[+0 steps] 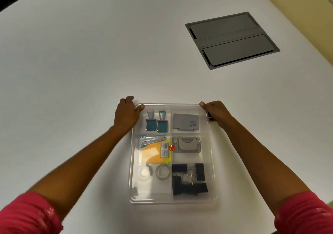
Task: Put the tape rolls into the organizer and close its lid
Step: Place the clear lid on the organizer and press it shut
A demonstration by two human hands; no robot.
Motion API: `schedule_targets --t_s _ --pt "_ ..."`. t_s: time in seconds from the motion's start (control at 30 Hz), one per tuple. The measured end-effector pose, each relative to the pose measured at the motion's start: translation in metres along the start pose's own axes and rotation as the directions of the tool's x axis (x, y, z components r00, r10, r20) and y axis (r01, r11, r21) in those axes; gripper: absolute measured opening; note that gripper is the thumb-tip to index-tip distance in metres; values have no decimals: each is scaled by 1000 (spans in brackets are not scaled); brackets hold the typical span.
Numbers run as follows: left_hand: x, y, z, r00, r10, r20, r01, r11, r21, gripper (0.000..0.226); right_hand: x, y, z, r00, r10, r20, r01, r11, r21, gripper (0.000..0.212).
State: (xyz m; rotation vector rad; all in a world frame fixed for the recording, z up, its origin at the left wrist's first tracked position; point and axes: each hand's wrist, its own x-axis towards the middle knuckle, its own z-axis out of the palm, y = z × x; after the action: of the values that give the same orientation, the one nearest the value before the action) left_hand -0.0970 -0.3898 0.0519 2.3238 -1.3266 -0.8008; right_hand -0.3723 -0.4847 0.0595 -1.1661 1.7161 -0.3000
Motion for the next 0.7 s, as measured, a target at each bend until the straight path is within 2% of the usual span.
schedule_targets --t_s 0.03,0.1,0.17,0.23,0.33,0.43,0.57,0.7 --pt "-17 -3 6 997 43 -68 -43 999 6 58 -9 6 2 994 -56 -99 51 997 -55 28" --pt "-54 -11 22 985 103 -136 -109 994 -33 65 -32 24 11 935 -236 -264 192 965 -180 30" --pt "-87 -22 37 977 152 -149 -159 986 -39 69 -63 46 24 857 -421 -297 334 893 -300 41" --pt "-111 -34 50 975 165 -150 -168 986 -9 74 -92 70 38 831 -500 -246 409 847 -340 55" --pt "-129 -43 63 973 178 -149 -174 984 40 76 -115 96 55 826 -546 -142 444 784 -433 70" --pt "-132 -44 69 974 181 -134 -170 981 90 75 -116 104 61 806 -579 -124 417 704 -575 72" --pt "-132 -45 71 975 187 -123 -175 980 98 76 -113 104 64 815 -554 -172 358 713 -603 86" --pt "-133 -46 73 978 172 -122 -171 985 17 75 -108 108 66 812 -558 -168 359 707 -609 76"
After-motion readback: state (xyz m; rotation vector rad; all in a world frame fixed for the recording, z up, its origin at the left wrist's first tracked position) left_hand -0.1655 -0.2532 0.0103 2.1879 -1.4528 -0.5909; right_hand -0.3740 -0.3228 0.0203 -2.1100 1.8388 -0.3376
